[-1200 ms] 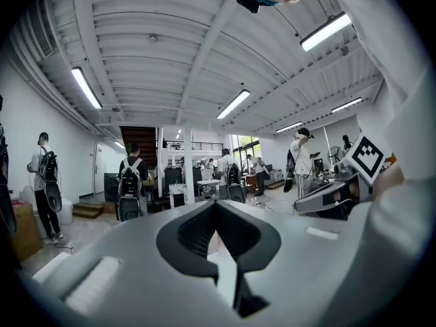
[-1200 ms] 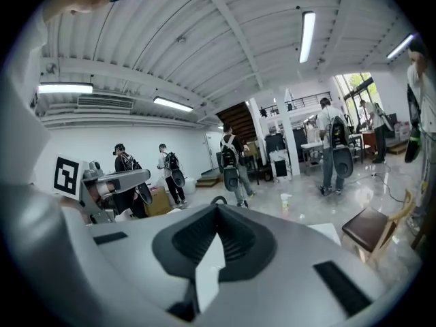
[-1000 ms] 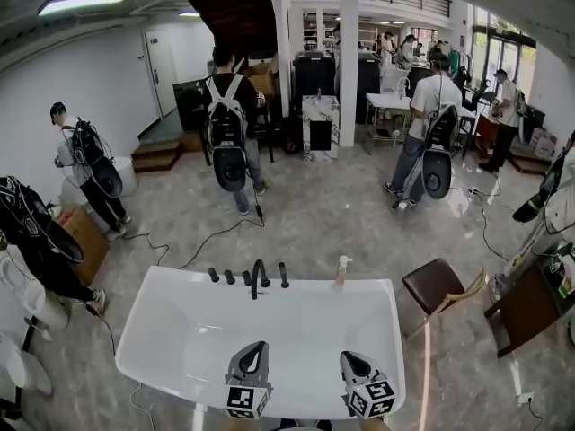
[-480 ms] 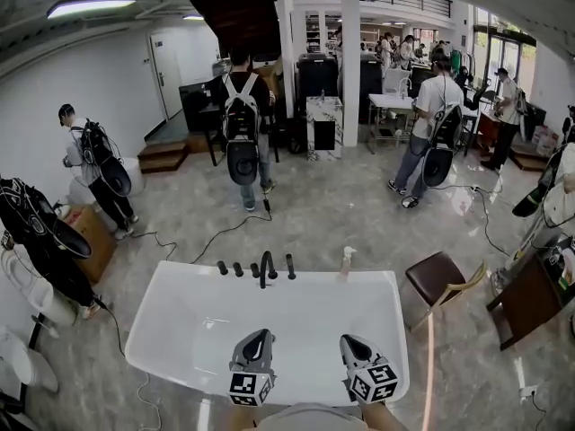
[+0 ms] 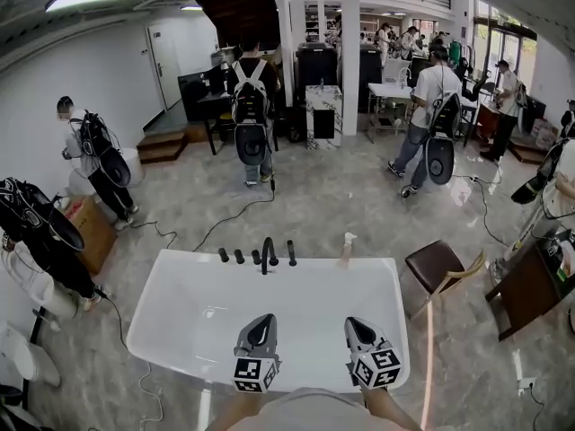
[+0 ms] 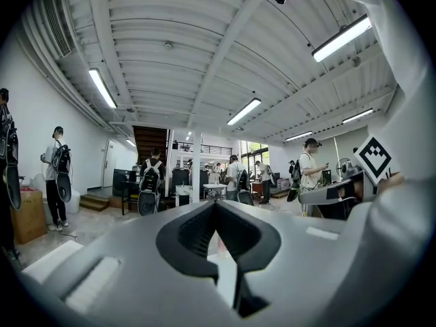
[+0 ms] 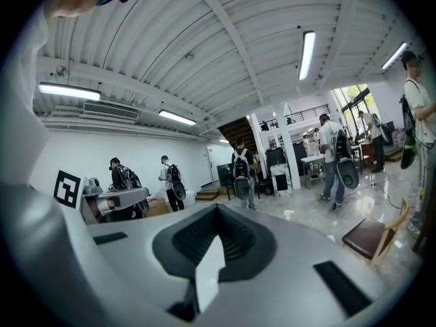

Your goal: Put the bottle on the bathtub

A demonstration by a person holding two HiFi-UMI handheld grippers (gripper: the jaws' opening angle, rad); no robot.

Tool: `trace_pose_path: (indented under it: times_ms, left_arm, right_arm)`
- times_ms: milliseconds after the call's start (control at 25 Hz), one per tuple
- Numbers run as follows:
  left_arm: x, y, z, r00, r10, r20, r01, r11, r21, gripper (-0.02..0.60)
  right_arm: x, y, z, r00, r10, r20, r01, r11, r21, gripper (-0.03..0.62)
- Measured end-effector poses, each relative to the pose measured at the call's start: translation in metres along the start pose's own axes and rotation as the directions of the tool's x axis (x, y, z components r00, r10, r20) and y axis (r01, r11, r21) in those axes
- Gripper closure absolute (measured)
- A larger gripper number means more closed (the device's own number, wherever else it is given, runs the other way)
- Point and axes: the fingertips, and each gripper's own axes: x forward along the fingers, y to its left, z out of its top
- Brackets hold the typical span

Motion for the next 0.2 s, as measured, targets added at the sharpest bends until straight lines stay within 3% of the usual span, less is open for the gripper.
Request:
trace_pose_path:
  times_ms: [200]
  left_arm:
    - [-0.0079,-0.0041,0.0019,1.000,-0.003,-0.003,0.003,1.000,0.005,0.572]
  right_arm:
    - [-0.0094,0.0075,0.0018,1.000,-0.004,0.013,0.003,1.000,0.022,0.589]
